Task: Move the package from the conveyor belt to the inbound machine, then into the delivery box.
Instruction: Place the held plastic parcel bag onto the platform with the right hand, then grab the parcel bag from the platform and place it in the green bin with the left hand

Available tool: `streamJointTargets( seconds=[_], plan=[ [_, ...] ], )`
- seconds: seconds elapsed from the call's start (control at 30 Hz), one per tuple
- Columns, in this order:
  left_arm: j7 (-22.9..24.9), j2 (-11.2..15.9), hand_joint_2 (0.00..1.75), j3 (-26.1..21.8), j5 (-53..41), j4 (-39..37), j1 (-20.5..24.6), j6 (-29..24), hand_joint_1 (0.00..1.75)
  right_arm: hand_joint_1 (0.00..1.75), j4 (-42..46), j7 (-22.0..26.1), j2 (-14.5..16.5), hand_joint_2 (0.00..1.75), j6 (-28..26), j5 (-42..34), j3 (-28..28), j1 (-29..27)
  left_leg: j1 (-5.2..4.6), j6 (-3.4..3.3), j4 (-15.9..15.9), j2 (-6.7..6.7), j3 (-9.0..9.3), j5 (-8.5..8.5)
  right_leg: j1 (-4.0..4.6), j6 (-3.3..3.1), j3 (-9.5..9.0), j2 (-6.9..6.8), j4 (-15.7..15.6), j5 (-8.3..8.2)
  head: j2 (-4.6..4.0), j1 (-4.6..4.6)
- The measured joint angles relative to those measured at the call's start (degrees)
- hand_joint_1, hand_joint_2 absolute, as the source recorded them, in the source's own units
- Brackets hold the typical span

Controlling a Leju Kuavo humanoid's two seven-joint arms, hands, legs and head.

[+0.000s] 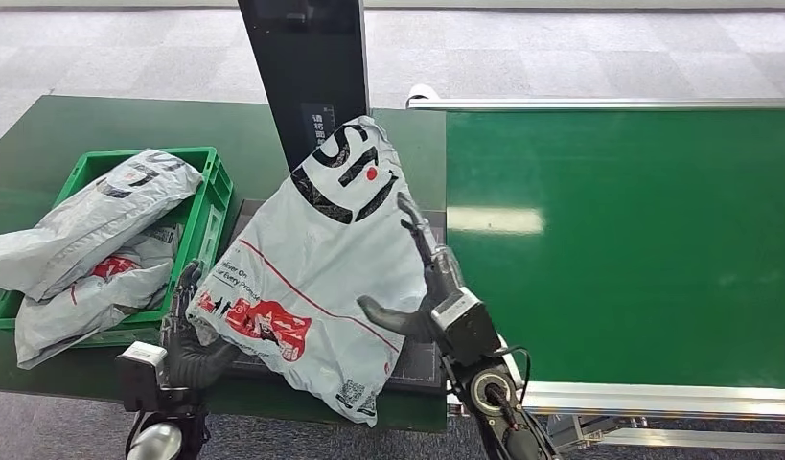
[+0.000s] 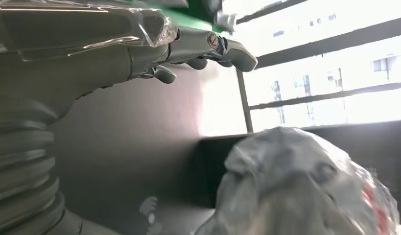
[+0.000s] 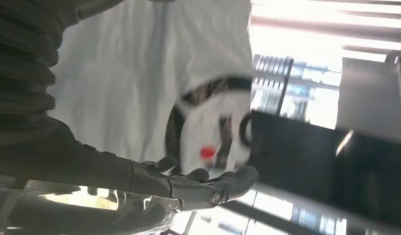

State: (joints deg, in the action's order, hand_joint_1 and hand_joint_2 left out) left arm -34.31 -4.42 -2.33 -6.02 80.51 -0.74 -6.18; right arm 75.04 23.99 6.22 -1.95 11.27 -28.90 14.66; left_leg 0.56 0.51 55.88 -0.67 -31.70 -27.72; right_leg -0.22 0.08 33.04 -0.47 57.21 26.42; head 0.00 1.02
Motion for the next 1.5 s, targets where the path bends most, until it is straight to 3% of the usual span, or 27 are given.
streamJointTargets(
  seconds=[0.23, 0.4, 0.57, 0.7, 0.87, 1.03, 1.17, 1.5],
  plan=[
    [1.7, 1.1, 1.75, -6.9, -8.2, 3.8, -2.6, -2.9, 0.0, 0.0, 5.3, 0.8, -2.6, 1.75, -1.0, -2.3, 12.9, -9.0, 0.0, -0.01, 0.0, 0.01, -0.03, -0.05, 0.0, 0.01, 0.01, 0.0, 0.0, 0.03, 0.0, 0.0],
    [3.3, 2.8, 1.75, -12.7, -22.6, 4.2, -3.1, -11.2, 0.0, 0.0, 10.2, 1.3, -3.0, 1.75, -0.4, -2.3, 19.7, -15.8, 0.01, 0.01, 0.0, -0.03, -0.04, -0.07, 0.01, 0.01, 0.05, 0.01, 0.0, 0.05, 0.0, 0.01],
    [3.9, 3.8, 1.75, -15.8, -25.9, 3.9, -3.0, -13.0, 0.0, 0.0, 12.9, 1.3, -3.0, 1.75, 0.0, -2.2, 22.3, -18.2, 0.01, 0.01, 0.0, -0.03, -0.01, -0.05, 0.01, 0.0, 0.01, 0.01, 0.0, 0.05, 0.0, -0.01],
    [5.4, 5.2, 1.75, -17.4, -32.3, 2.8, -2.9, -18.0, 0.0, 0.0, 14.0, 1.3, -3.0, 1.75, 0.1, -2.2, 23.2, -19.4, 0.0, 0.0, 0.0, -0.03, 0.02, -0.05, 0.0, 0.01, -0.02, 0.01, 0.0, 0.05, 0.0, -0.01],
    [4.1, 6.6, 1.75, -20.7, -38.4, 0.7, -3.1, -21.2, 0.0, 0.0, 14.9, 1.9, -3.0, 1.75, -0.1, -3.2, 24.1, -20.7, 0.01, 0.01, 0.0, -0.02, -0.01, -0.06, 0.01, 0.0, 0.02, 0.01, 0.0, 0.06, 0.0, 0.01],
    [2.6, 5.8, 1.75, -20.0, -48.5, -1.2, -4.3, -26.0, 0.0, 0.0, 15.6, 2.4, -3.0, 1.75, -0.6, -4.6, 25.1, -21.3, -0.01, 0.0, 0.0, -0.02, 0.0, -0.06, -0.03, 0.0, 0.01, 0.01, 0.0, 0.07, 0.0, -0.01],
    [1.8, 4.4, 1.75, -17.0, -51.5, -2.7, -5.7, -27.6, 0.0, 0.0, 16.6, 2.6, -3.0, 1.75, -1.5, -5.3, 26.3, -22.0, -0.04, -0.01, 0.0, -0.01, 0.0, -0.07, -0.07, 0.0, 0.0, 0.01, 0.0, 0.07, 0.0, 0.0],
    [0.6, 3.0, 1.75, -7.3, -45.0, -4.9, -8.3, -30.3, 0.0, 0.0, 18.1, 2.7, -2.9, 1.75, -2.6, -6.4, 28.6, -22.4, -0.03, -0.01, 0.0, -0.01, 0.02, -0.07, -0.06, 0.0, -0.01, 0.01, 0.0, 0.06, 0.0, -0.01]
  ],
)
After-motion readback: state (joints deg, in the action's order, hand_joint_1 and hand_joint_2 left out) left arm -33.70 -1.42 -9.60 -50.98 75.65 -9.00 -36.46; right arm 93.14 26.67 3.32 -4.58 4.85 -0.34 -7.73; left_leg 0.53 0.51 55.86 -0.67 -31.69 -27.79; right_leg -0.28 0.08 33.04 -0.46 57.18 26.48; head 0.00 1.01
